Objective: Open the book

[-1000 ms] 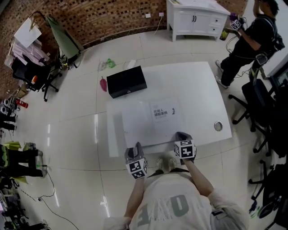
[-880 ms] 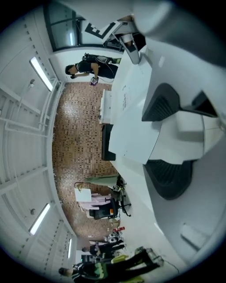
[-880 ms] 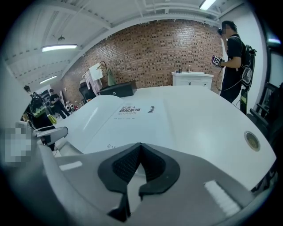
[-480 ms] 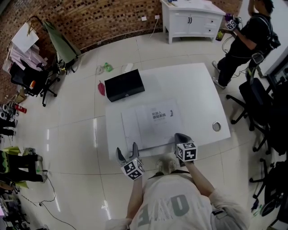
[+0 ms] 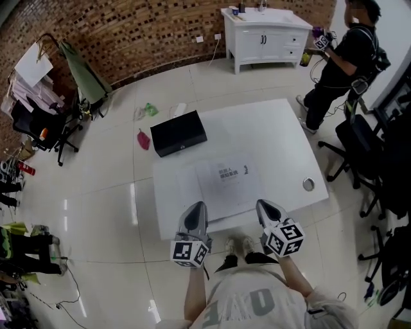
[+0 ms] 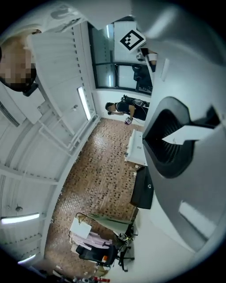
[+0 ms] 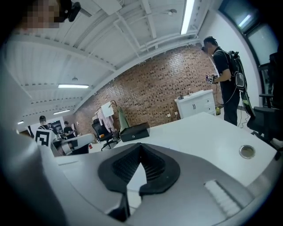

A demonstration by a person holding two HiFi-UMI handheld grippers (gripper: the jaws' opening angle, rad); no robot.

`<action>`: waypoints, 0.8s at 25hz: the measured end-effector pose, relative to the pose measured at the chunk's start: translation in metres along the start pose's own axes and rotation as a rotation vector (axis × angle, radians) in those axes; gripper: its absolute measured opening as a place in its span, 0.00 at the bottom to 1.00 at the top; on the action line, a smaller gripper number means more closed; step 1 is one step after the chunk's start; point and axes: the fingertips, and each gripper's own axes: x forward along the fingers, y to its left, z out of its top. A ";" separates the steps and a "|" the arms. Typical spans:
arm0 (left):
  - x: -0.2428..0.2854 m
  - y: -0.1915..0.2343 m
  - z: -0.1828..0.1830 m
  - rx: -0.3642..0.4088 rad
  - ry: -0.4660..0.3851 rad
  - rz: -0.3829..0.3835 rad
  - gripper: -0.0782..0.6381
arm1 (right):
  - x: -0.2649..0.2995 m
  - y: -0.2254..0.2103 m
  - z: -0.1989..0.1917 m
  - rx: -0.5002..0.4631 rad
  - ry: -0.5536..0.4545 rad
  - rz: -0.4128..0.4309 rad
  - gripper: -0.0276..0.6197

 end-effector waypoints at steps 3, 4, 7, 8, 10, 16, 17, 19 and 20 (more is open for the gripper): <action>-0.017 -0.008 0.015 0.015 -0.021 -0.043 0.14 | -0.020 0.010 -0.018 0.049 -0.005 -0.027 0.05; -0.024 -0.008 0.019 0.021 -0.033 -0.041 0.14 | -0.025 0.014 -0.026 0.070 -0.005 -0.027 0.05; -0.050 -0.002 0.031 0.014 -0.078 0.004 0.13 | -0.042 0.031 -0.039 0.094 -0.013 0.016 0.05; -0.062 -0.001 0.034 0.011 -0.086 0.020 0.14 | -0.050 0.038 -0.040 0.083 -0.020 0.031 0.05; -0.082 -0.005 0.037 0.023 -0.091 0.037 0.14 | -0.068 0.048 -0.037 0.051 -0.049 0.049 0.05; -0.146 -0.076 0.020 0.070 -0.089 -0.009 0.14 | -0.150 0.068 -0.056 0.012 -0.125 0.083 0.05; -0.162 -0.092 0.013 0.070 -0.089 -0.018 0.14 | -0.170 0.072 -0.066 0.010 -0.133 0.090 0.05; -0.198 -0.128 -0.006 0.052 -0.091 -0.031 0.14 | -0.215 0.079 -0.091 0.015 -0.143 0.110 0.05; -0.218 -0.149 -0.017 0.041 -0.091 -0.036 0.14 | -0.241 0.081 -0.104 0.013 -0.143 0.124 0.05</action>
